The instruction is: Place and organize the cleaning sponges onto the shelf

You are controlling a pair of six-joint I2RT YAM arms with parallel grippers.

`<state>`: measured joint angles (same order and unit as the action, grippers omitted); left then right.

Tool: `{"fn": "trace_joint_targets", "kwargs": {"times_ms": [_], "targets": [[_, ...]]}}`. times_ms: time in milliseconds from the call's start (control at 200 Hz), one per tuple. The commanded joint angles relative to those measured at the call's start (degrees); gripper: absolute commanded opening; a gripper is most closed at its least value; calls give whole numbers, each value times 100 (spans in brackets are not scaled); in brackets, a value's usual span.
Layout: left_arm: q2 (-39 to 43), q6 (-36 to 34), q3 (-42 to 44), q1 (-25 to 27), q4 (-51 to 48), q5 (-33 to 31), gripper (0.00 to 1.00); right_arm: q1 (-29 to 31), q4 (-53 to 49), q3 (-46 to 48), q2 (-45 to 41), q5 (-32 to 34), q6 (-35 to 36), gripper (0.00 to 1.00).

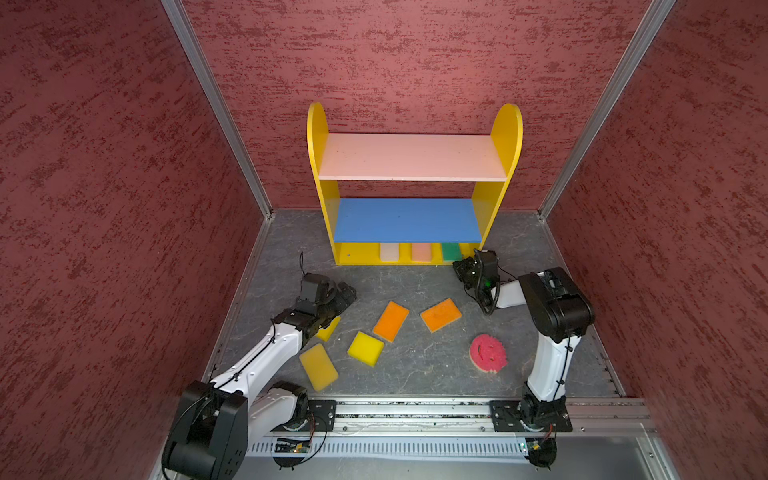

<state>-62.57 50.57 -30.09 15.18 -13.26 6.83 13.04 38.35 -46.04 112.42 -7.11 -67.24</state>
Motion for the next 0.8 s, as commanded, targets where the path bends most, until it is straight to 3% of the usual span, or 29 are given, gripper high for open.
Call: {"fn": "trace_joint_targets", "kwargs": {"times_ms": [0, 796], "targets": [[51, -38, -89, 42, 3, -33, 98, 30, 138, -90, -25, 52, -104, 0], [-19, -37, -97, 42, 38, -50, 98, 24, 138, -206, 105, 35, -89, 0]]}}
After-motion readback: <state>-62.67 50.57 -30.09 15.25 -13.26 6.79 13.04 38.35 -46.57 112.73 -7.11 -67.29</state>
